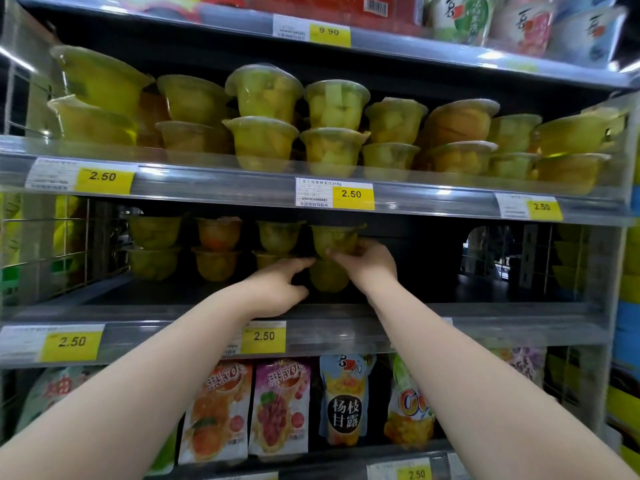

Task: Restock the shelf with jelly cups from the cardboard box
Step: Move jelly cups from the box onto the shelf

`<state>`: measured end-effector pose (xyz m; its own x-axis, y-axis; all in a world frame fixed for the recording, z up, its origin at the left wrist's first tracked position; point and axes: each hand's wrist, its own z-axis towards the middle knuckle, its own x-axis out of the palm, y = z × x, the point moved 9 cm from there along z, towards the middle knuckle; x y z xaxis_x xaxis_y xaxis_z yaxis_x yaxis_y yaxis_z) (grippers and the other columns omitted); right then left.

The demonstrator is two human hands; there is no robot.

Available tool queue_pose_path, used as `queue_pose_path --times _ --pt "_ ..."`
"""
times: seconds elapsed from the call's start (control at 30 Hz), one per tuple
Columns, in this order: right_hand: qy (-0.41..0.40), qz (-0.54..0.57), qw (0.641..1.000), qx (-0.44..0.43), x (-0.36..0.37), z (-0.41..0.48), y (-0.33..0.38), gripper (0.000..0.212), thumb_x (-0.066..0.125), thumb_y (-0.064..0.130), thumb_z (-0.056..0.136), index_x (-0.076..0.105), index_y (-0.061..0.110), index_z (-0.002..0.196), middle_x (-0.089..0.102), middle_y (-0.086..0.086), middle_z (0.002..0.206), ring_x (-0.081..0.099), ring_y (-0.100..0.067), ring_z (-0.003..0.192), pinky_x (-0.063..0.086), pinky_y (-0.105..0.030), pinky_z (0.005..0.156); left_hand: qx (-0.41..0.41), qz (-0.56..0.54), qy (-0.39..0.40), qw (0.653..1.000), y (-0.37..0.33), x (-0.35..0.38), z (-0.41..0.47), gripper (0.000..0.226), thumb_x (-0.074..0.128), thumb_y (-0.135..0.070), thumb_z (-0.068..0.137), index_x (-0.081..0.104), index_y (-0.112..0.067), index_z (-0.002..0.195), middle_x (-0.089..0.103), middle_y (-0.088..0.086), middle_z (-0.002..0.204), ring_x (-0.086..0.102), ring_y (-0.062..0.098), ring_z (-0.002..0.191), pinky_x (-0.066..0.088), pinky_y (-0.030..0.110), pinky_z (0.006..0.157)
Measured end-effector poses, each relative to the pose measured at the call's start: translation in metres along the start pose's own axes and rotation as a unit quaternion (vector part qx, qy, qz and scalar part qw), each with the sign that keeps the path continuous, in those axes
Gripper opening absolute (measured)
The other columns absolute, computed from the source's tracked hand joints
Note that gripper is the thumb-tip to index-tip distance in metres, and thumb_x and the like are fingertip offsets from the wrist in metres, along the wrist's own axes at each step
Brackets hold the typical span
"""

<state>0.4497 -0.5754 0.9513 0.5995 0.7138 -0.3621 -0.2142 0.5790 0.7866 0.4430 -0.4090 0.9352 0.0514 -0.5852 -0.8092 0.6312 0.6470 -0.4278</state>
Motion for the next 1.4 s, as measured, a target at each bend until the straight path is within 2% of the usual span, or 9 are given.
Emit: queue_pose_path --times 0.17,0.3,0.43,0.57,0.77,1.1,1.27,1.33,1.4 --pt "0.049 -0.095 0.994 -0.014 0.0 -0.012 0.005 0.056 0.059 0.061 0.08 0.063 0.02 0.118 0.066 -0.005 0.117 0.059 -0.03 0.11 0.051 -0.04 0.092 0.02 0.022 -0.023 0.999 -0.009 -0.005 -0.005 0.058 0.052 -0.014 0.095 0.033 -0.025 0.148 0.032 0.0 0.154 0.03 0.015 0.14 0.021 0.013 0.1" --pt "-0.003 -0.208 0.967 -0.148 -0.02 -0.044 0.031 0.036 0.048 0.04 0.094 0.061 0.012 0.113 0.062 -0.013 0.113 0.053 -0.034 0.108 0.047 -0.037 0.086 0.044 0.086 -0.033 0.995 -0.016 -0.006 -0.006 0.056 0.047 -0.013 0.097 0.03 -0.018 0.15 0.024 0.003 0.158 0.017 0.015 0.145 0.011 0.011 0.106" --pt "0.054 -0.28 0.934 -0.217 -0.004 -0.072 0.032 0.03 0.041 0.028 0.096 0.06 0.009 0.107 0.06 -0.011 0.118 0.051 -0.033 0.11 0.044 -0.035 0.084 0.049 0.14 -0.011 0.989 -0.021 0.002 -0.002 0.053 0.042 -0.015 0.099 0.028 -0.015 0.15 0.021 0.002 0.159 0.017 0.014 0.146 0.012 0.017 0.112" --pt "0.102 -0.33 0.916 -0.205 0.003 -0.069 0.023 0.046 0.036 0.028 0.099 0.043 0.014 0.142 0.037 -0.005 0.151 0.035 -0.03 0.133 0.036 -0.035 0.104 0.037 0.161 0.024 0.986 -0.02 0.007 0.005 0.053 0.039 -0.016 0.101 0.024 -0.017 0.151 0.015 0.001 0.16 0.013 0.016 0.147 0.01 0.02 0.114" --pt "0.155 -0.361 0.907 -0.148 0.008 -0.047 0.02 0.044 0.031 0.033 0.099 0.044 0.015 0.136 0.042 -0.008 0.144 0.038 -0.03 0.127 0.038 -0.039 0.101 0.012 0.183 0.054 0.982 -0.021 0.011 0.024 0.052 0.034 -0.016 0.102 0.02 -0.016 0.153 0.01 0.001 0.161 0.011 0.015 0.147 0.01 0.019 0.113" --pt "0.257 -0.322 0.91 -0.055 0.031 -0.021 -0.005 0.062 0.033 0.029 0.093 0.017 0.027 0.153 0.008 0.004 0.161 0.019 -0.031 0.143 0.025 -0.041 0.114 -0.017 0.206 0.087 0.975 -0.004 0.024 0.053 0.056 0.036 -0.012 0.1 0.018 -0.018 0.153 0.003 0.002 0.162 0.007 0.016 0.148 0.008 0.02 0.114" --pt "0.244 -0.286 0.925 -0.058 0.029 -0.02 -0.007 0.057 0.034 0.029 0.092 0.032 0.024 0.148 0.026 -0.003 0.157 0.033 -0.029 0.138 0.033 -0.035 0.109 -0.022 0.178 0.085 0.98 -0.003 0.021 0.051 0.055 0.038 -0.011 0.1 0.023 -0.019 0.152 0.01 0.002 0.161 0.011 0.017 0.147 0.01 0.021 0.114" --pt "0.183 -0.284 0.937 -0.089 0.016 -0.024 0.004 0.043 0.035 0.033 0.094 0.053 0.019 0.131 0.05 -0.009 0.139 0.051 -0.03 0.12 0.044 -0.033 0.092 -0.02 0.161 0.065 0.985 -0.008 0.011 0.042 0.051 0.04 -0.013 0.1 0.03 -0.021 0.15 0.021 0.001 0.159 0.021 0.018 0.145 0.018 0.021 0.112" --pt "0.115 -0.309 0.937 -0.118 0.001 -0.033 0.014 0.04 0.035 0.04 0.096 0.063 0.015 0.109 0.063 -0.012 0.117 0.059 -0.032 0.101 0.044 -0.03 0.072 -0.016 0.154 0.045 0.987 -0.013 0.001 0.026 0.049 0.044 -0.018 0.1 0.036 -0.023 0.148 0.03 0.001 0.155 0.03 0.019 0.141 0.024 0.023 0.111"
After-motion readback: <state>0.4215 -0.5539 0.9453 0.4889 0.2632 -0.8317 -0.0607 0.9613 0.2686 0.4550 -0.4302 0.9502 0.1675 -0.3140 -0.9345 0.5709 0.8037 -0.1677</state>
